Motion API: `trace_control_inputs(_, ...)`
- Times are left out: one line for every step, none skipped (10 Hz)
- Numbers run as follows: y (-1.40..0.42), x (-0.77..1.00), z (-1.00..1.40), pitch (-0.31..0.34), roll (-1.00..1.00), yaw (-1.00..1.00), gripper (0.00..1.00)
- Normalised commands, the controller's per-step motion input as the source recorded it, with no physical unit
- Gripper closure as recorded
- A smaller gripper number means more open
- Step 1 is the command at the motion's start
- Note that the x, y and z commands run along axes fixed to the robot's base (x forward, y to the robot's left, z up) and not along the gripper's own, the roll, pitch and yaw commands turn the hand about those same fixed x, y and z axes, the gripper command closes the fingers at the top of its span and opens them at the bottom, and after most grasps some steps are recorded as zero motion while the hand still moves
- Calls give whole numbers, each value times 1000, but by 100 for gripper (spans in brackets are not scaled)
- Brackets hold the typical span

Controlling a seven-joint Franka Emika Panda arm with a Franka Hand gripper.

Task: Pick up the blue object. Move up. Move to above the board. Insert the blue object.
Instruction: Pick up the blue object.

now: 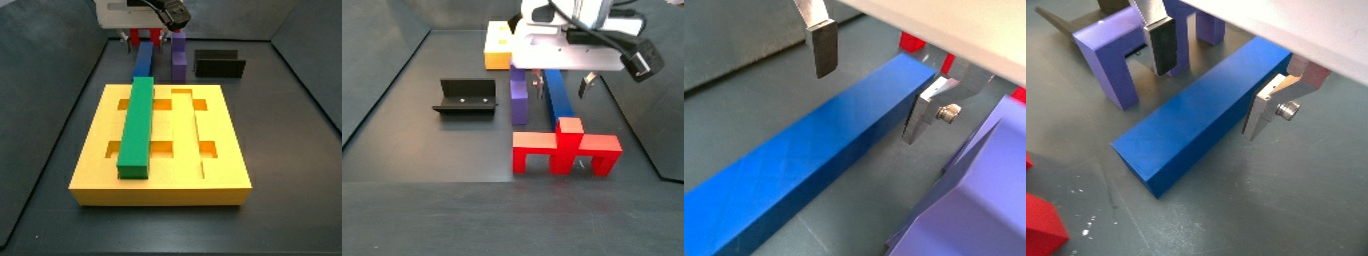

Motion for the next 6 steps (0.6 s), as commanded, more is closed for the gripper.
trace_control_inputs(0, -97, -214, -64, -20, 0, 0)
trace_control_inputs(0, -49, -103, -66, -66, 0, 0)
trace_control_inputs(0, 0, -46, -70, -91, 0, 0)
trace_control_inputs(0, 0, -17, -74, -97, 0, 0)
trace_control_inputs(0, 0, 0, 0, 0, 0, 0)
trace_control_inputs(0, 0, 0, 0, 0, 0, 100)
